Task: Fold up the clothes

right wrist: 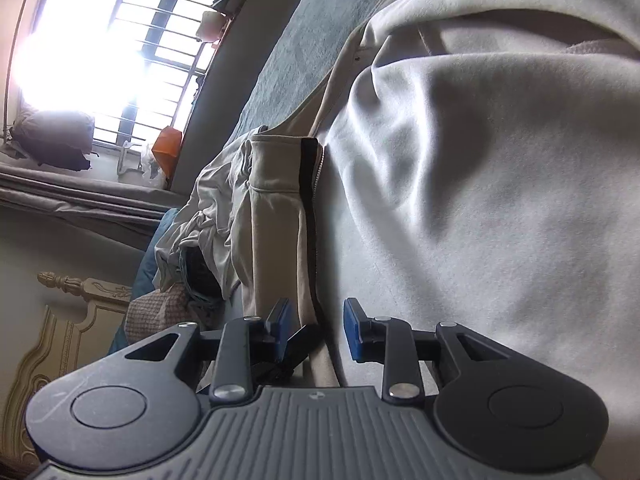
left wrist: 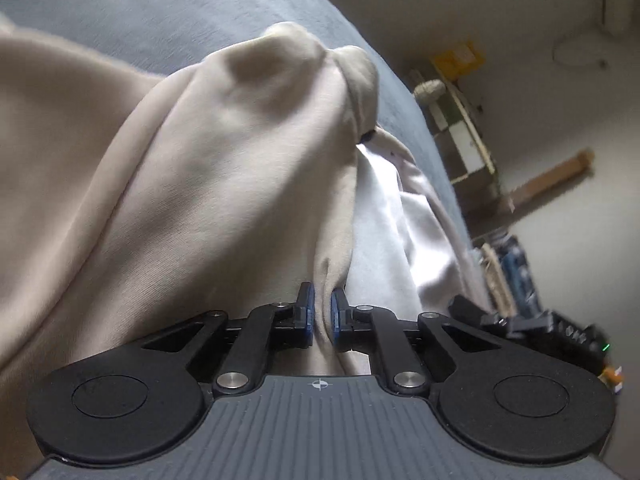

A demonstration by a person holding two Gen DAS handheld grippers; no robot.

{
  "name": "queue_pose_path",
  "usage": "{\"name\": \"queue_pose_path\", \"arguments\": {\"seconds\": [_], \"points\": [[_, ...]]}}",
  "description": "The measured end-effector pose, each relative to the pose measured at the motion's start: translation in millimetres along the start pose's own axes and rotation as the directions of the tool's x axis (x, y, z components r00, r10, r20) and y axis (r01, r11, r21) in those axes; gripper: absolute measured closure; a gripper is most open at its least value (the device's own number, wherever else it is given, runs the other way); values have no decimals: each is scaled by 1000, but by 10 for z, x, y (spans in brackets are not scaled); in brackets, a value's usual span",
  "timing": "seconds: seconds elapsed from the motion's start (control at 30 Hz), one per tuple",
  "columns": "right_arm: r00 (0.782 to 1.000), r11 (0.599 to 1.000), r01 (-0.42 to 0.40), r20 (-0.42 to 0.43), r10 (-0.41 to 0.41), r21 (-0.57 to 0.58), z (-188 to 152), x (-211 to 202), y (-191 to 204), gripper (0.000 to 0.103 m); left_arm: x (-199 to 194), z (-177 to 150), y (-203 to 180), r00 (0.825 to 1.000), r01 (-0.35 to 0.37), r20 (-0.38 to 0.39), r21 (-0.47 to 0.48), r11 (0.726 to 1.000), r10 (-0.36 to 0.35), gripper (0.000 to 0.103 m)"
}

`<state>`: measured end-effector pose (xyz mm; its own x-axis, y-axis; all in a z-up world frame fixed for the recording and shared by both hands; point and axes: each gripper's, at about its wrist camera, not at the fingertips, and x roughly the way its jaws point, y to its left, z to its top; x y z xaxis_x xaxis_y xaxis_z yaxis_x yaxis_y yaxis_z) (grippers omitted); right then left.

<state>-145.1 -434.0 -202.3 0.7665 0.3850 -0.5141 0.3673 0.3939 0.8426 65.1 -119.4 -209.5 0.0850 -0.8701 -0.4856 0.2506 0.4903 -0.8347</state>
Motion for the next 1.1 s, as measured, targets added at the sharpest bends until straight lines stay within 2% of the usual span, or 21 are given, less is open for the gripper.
{"name": "queue_pose_path", "arguments": {"seconds": [0.13,0.33,0.47,0.6,0.77,0.93,1.1], "points": [[1000,999,0,-19,0,37,20,248,-45,72,-25,16,202,997,79,16,-121,990,-78,98],[998,996,-42,42,39,75,230,523,-63,71,-35,13,306,990,142,25,-175,974,-140,98],[994,992,-72,85,63,100,371,705,-74,64,-22,18,308,989,146,27,-169,975,-144,98],[990,991,-89,121,76,104,563,917,-64,63,-15,3,283,991,135,33,-141,981,-132,98],[989,994,-70,136,58,83,762,1169,-5,63,-3,-2,270,991,134,35,-132,982,-130,98],[993,998,-68,97,66,14,805,1275,75,56,1,-12,266,991,135,35,-132,982,-132,98],[995,995,-93,36,94,-30,769,1272,110,55,-17,-20,277,990,138,40,-122,983,-134,98]]}}
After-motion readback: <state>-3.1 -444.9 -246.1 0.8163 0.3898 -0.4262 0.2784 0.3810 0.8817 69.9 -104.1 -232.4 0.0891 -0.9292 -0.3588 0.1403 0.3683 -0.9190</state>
